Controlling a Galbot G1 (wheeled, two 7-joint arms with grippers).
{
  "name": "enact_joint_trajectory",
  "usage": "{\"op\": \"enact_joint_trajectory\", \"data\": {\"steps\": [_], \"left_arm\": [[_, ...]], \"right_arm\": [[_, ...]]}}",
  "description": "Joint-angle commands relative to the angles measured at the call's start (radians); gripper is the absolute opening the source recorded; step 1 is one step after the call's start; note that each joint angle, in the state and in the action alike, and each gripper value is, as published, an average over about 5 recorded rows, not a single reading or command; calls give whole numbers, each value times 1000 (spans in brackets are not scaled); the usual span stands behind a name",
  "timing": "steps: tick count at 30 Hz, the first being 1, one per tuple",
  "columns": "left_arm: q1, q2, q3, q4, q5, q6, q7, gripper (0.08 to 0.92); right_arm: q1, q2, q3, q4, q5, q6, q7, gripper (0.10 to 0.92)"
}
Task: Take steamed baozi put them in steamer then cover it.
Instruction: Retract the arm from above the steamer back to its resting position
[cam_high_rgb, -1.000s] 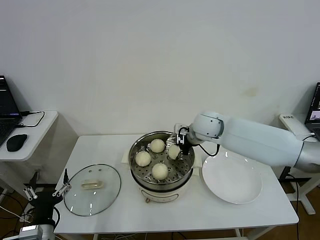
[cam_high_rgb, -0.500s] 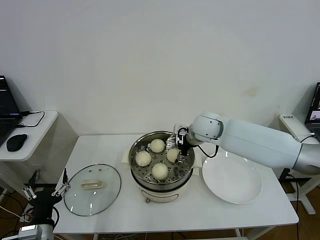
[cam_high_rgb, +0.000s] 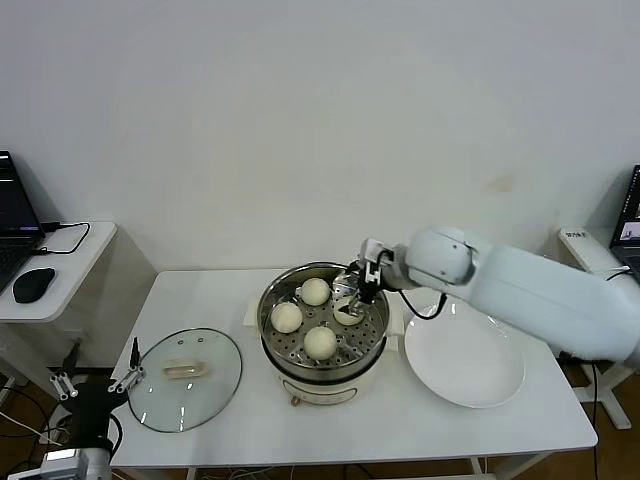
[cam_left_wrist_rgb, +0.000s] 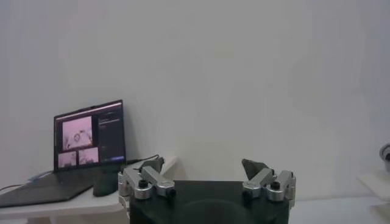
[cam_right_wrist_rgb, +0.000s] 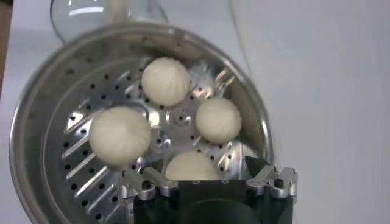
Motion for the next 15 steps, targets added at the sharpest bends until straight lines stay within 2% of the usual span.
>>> {"op": "enact_joint_trajectory", "data": {"steps": [1, 9, 15], "left_arm": [[-4, 0, 12, -3, 28, 27, 3, 823], [-30, -6, 57, 27, 92, 12, 1, 823], [-67, -2, 101, 88, 252, -16, 2, 823]], "right_arm": [[-572, -108, 511, 128, -37, 307, 303, 823], [-1173, 75, 1086, 124, -273, 624, 290, 823], [-1420, 269, 1367, 129, -382, 785, 213, 823]]}}
